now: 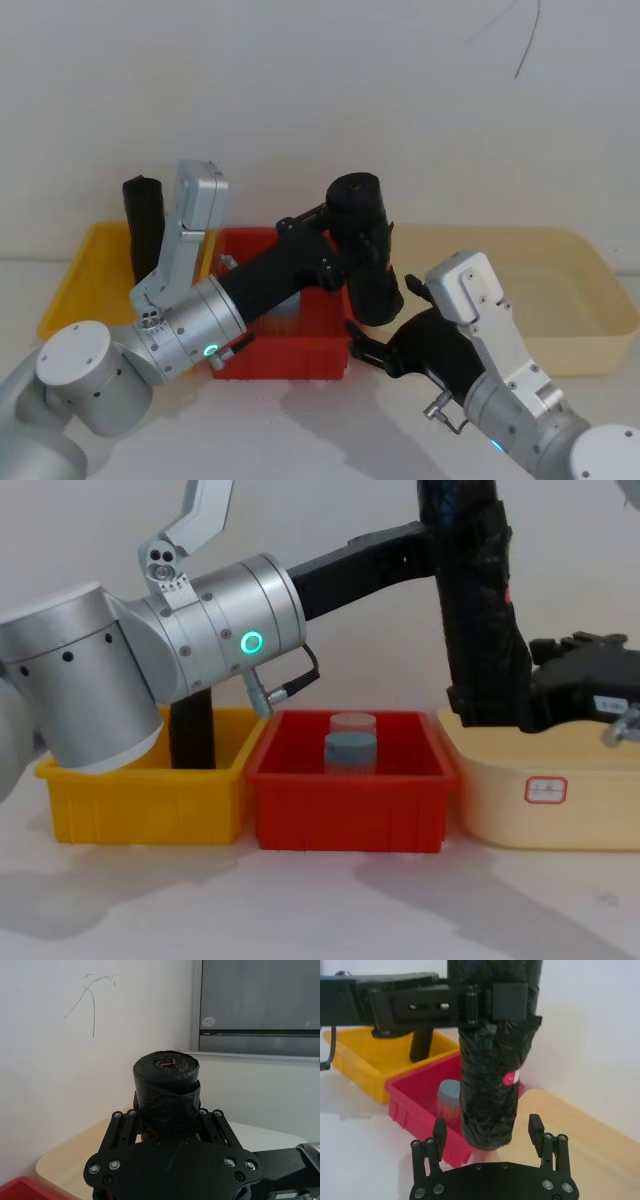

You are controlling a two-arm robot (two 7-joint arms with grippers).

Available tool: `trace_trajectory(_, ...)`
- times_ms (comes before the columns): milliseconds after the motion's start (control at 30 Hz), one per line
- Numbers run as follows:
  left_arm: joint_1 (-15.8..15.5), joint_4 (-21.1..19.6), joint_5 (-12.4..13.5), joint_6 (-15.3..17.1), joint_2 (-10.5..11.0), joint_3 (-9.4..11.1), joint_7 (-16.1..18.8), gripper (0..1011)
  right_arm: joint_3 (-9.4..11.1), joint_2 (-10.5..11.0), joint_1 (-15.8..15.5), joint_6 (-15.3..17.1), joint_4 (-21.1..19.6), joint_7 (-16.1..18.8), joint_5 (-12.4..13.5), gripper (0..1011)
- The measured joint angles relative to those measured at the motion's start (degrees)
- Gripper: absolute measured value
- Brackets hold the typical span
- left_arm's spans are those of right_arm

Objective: Pick up the garbage bag with the one hand and transfer it to the other hand.

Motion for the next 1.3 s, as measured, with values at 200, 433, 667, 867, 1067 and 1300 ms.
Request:
trace_trajectory(200,0.0,0.0,0.0,0.0,0.0,0.0,0.0,473,-0.4,-1.3,1.5,0.0,1.2,0.2,-0.6,1000)
trace_trajectory(433,0.0,0.0,0.0,0.0,0.0,0.0,0.0,473,-0.2,-2.8,2.6,0.6,2.1,-0.1,-0.7,1000)
trace_trajectory(667,0.0,0.0,0.0,0.0,0.0,0.0,0.0,473,0.5,-4.4,3.3,1.7,3.0,-1.0,-0.7,972)
trace_trajectory(867,0.0,0.0,0.0,0.0,0.0,0.0,0.0,473,1.3,-5.8,3.7,2.8,3.6,-1.8,-0.4,831)
trace_trajectory(1067,0.0,0.0,0.0,0.0,0.0,0.0,0.0,473,1.9,-6.8,3.9,3.6,4.1,-1.9,0.1,685)
trace_trajectory(1300,0.0,0.0,0.0,0.0,0.0,0.0,0.0,473,2.3,-7.2,3.9,4.0,4.3,-1.2,0.5,528)
